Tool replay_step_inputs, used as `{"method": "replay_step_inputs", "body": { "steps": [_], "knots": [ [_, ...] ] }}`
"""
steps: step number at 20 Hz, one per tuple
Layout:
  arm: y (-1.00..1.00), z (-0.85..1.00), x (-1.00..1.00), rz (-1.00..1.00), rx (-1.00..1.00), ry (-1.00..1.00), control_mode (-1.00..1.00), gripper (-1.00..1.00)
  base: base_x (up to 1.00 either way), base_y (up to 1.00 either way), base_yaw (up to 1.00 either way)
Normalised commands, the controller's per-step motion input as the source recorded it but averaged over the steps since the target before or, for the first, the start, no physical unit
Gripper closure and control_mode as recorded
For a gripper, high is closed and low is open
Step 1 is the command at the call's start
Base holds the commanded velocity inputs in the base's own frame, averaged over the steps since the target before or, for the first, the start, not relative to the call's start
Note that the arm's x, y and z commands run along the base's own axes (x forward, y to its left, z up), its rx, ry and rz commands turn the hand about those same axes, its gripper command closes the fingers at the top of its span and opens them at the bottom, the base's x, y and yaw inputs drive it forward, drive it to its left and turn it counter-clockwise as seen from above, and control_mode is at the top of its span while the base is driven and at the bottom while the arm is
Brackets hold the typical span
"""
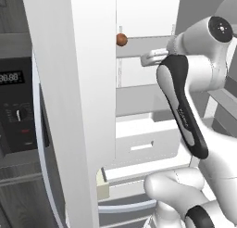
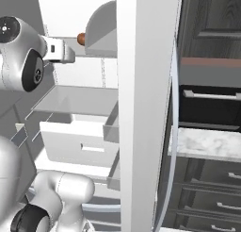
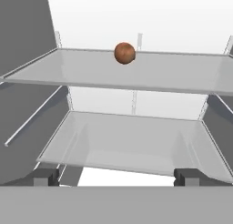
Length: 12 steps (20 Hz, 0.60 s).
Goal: Grab the onion and lemon wedge from the fridge, place them in the blender, close the lid, and turn on the blender to create a marinade.
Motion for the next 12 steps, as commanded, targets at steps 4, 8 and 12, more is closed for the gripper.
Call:
{"method": "replay_step_inputs", "body": {
  "steps": [4,8,12],
  "knots": [
    [0.07,0.02,0.41,0.0,0.0,0.01,-1.0,-1.0,0.0,0.0,0.0],
    [0.0,0.0,0.33,0.0,0.0,0.0,-1.0,-1.0,0.0,0.0,0.0],
    [0.0,0.0,0.33,0.0,0.0,0.0,-1.0,-1.0,0.0,0.0,0.0]
  ]
}}
